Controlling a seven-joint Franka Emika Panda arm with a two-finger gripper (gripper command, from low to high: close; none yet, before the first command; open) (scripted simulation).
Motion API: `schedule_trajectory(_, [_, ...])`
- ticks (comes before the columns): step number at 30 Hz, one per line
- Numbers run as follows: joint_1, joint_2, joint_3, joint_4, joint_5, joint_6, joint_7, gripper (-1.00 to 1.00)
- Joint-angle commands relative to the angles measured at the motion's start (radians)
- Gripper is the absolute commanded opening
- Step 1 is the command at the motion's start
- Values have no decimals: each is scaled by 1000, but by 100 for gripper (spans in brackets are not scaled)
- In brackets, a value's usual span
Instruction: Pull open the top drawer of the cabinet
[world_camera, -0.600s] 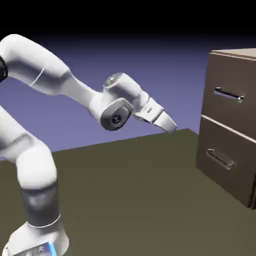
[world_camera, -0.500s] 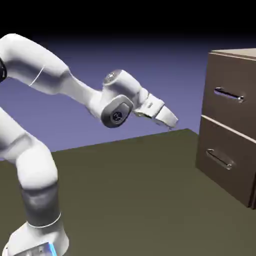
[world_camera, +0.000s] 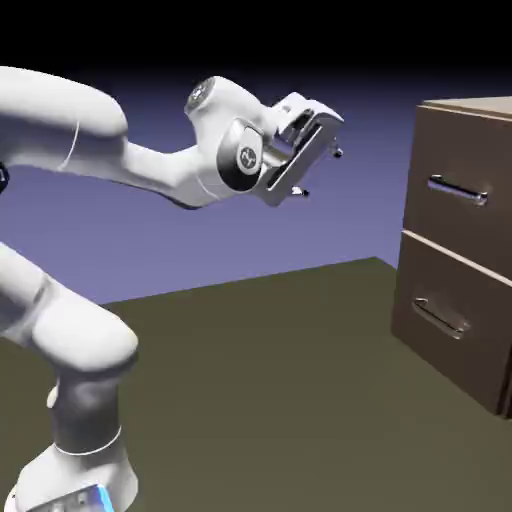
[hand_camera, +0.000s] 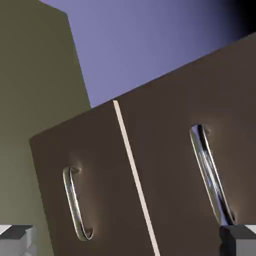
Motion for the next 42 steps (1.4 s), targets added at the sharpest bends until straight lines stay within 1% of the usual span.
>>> schedule_trajectory(1, [28, -9, -21, 13, -40, -9, -44, 0])
schedule_trajectory(42, [1184, -377, -889, 554, -1678, -382, -1827, 0])
